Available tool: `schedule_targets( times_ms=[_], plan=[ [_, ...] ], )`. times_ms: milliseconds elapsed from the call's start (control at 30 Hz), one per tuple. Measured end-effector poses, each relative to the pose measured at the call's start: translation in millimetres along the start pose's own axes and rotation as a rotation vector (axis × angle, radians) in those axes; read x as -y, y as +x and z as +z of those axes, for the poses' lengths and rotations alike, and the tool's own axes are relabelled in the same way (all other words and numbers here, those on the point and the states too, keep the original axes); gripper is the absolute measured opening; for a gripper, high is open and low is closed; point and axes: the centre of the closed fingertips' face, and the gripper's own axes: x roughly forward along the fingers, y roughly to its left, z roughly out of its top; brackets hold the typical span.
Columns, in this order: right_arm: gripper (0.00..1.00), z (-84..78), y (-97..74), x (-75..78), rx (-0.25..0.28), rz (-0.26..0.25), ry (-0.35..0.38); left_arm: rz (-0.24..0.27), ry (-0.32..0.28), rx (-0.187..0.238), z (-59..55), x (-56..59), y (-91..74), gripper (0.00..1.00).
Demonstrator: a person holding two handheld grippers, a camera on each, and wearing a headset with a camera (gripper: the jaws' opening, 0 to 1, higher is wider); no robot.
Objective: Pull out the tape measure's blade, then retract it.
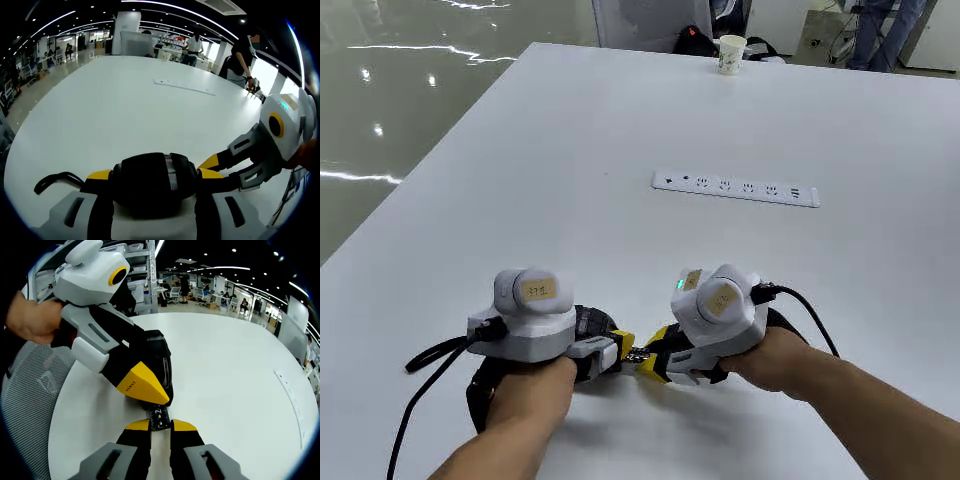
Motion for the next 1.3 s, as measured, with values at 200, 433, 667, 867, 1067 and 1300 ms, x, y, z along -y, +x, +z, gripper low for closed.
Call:
schedule_targets(
  times_ms=[200, 433, 667, 867, 1067, 1300],
  plan=[
    [0.10, 4.8, 5.2, -0.7, 0.007, 0.006, -0.014, -0.002, -0.005, 0.000, 0.2, -0.4, 0.2, 0.61],
    [0.10, 9.9, 9.4, -2.4, 0.016, 0.014, -0.030, -0.007, -0.007, -0.004, -0.1, -0.6, 0.0, 0.61],
    [0.11, 9.6, 9.6, -2.8, 0.015, 0.017, -0.048, -0.011, -0.002, -0.007, -0.2, -0.4, 0.2, 0.61],
    [0.11, 9.0, 11.1, -4.1, 0.006, 0.018, -0.062, -0.007, 0.012, -0.010, -0.8, -0.1, 0.3, 0.62],
    [0.11, 8.2, 12.0, -4.9, 0.002, 0.020, -0.069, -0.005, 0.024, -0.017, -1.5, 0.6, 0.3, 0.63],
    [0.12, 7.8, 12.1, -5.1, -0.001, 0.018, -0.073, -0.001, 0.021, -0.027, -2.1, 0.5, 1.0, 0.64]
  ],
)
